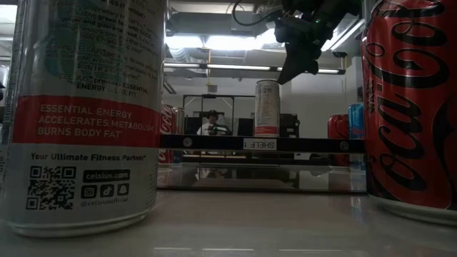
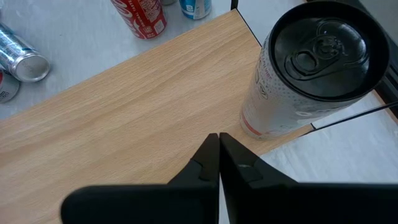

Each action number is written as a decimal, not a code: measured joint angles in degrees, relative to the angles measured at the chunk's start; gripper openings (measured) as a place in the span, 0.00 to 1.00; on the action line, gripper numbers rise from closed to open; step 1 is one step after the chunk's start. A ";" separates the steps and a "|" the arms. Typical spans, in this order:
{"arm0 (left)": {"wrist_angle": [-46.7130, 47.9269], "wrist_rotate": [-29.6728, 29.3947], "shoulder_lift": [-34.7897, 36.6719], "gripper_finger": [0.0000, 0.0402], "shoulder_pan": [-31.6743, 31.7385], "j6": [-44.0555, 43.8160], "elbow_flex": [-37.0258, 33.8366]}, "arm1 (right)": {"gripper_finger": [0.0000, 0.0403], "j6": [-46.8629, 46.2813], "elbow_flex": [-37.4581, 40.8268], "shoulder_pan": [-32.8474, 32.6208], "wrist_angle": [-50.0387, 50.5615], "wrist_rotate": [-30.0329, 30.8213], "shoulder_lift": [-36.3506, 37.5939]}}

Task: Place canned beverage on shelf
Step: Put the white pink soda can on the shelf aligned with the other white pink soda can

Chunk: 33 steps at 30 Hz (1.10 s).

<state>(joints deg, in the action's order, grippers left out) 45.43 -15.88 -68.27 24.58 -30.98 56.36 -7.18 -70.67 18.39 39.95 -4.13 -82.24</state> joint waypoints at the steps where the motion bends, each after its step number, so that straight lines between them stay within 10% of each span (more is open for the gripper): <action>1: 0.00 -0.02 0.00 0.71 0.00 0.00 0.00 | 0.00 -0.02 0.00 0.00 0.00 0.01 0.00; 33: 1.62 -1.18 -6.64 0.68 -0.38 0.85 0.00 | 0.00 -0.02 0.00 0.00 -0.01 0.01 -0.02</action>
<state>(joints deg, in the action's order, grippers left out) 47.05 -17.06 -74.91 24.20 -30.13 56.36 -7.20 -70.67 18.39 39.94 -4.12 -82.26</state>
